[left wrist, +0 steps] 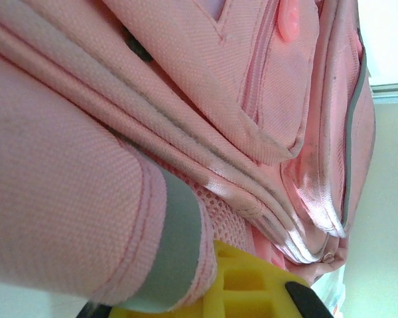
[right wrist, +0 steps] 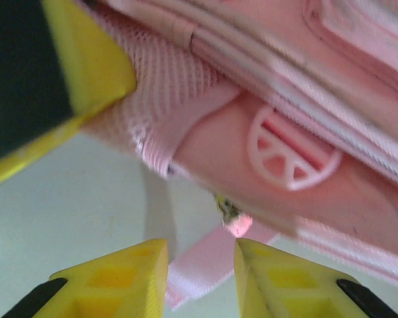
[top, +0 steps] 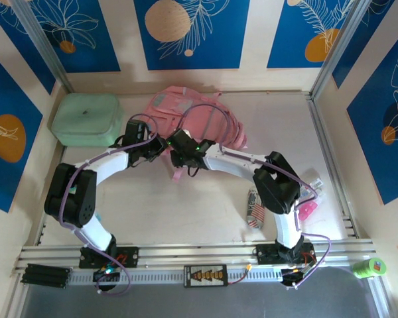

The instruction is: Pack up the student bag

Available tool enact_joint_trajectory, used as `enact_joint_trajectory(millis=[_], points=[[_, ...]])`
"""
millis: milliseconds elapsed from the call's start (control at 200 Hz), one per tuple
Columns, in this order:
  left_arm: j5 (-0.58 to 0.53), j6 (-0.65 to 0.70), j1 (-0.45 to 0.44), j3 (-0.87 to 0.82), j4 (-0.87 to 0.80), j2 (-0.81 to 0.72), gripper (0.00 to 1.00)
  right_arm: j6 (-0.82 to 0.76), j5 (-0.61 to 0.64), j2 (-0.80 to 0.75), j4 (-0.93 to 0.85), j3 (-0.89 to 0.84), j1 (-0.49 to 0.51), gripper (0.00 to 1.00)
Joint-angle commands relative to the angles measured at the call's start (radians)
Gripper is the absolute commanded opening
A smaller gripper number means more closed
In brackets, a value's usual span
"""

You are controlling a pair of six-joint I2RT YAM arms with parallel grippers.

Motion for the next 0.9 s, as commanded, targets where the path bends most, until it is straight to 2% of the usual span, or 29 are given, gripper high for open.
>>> enact_joint_trajectory(millis=[0,255,690,895], points=[[0.092,-0.001,-0.016,0.048,0.064,-0.021,0.0,0.044,0.06,0.037,-0.023,0.037,-0.006,0.33],[0.097,-0.006,-0.02,0.059,0.061,-0.023,0.0,0.041,0.075,0.081,-0.011,0.072,-0.011,0.32],[0.077,-0.018,-0.026,0.056,0.057,-0.029,0.0,0.064,0.226,0.108,-0.022,0.131,-0.016,0.19],[0.068,-0.019,-0.027,0.056,0.053,-0.03,0.0,0.056,0.251,0.118,-0.023,0.153,-0.024,0.16]])
